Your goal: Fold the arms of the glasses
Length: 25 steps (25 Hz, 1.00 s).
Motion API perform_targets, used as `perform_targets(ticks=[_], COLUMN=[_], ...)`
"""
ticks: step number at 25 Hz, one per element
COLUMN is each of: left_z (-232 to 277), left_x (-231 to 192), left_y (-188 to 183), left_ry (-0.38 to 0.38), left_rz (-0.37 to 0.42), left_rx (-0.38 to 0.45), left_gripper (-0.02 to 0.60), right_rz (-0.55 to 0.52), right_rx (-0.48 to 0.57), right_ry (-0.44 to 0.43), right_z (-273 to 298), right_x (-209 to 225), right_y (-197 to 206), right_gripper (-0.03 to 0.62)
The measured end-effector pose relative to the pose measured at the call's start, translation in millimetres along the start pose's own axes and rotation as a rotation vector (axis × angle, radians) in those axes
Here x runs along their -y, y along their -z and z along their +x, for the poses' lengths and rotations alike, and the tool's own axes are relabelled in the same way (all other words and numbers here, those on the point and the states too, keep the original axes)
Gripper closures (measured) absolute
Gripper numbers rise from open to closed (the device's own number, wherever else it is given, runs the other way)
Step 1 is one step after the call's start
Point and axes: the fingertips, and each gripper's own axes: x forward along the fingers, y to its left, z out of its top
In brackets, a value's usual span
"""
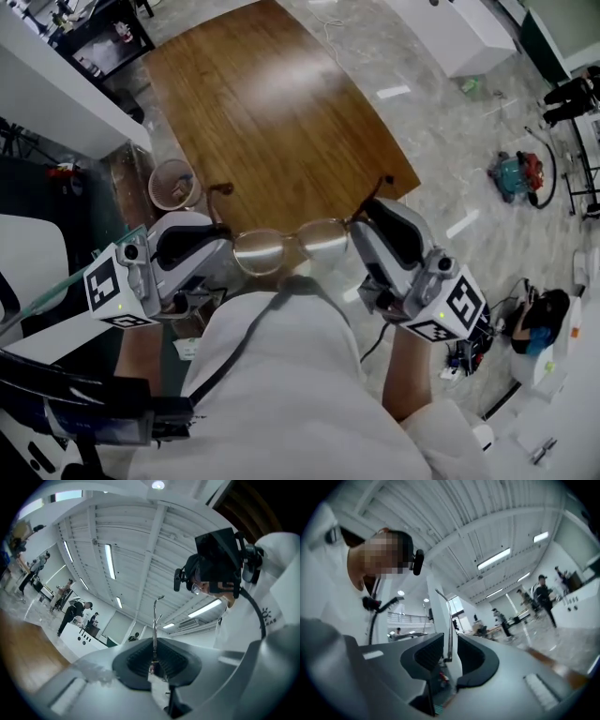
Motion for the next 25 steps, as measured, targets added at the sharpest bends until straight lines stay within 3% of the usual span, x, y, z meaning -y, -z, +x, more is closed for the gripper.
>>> perform_targets(ticks=[3,9,18,19,25], left_z=[-3,-8,-10,-10,-8], left_x=[6,14,8,7,3], left_y=[-9,-13,-1,0,6], left_ry=[0.053,0.123,0.142,0.142,0.136], left_rz=[-0.054,-0.102,-0.091,-0.092,-0.077], left_rx=[0.038,0.042,-0.029,-0.032,-0.076], left_gripper=[0.552,0.552,0.552,0.552,0.552], right_rz=[0.121,0.174,0.174,0.164,0.110], right_rx=[0.033,0.053,0.018,0.006,-0.083], right_ry=[-0.157,-0.342,-0.403,-0.411,-0.423], right_z=[-7,-6,-4,-6,-1], right_x=[-15,-35,-33,-33,-37], right_y=[3,-6,-6,-5,-2], right_gripper=[0.493,0.491,0.524,0.570,0.571])
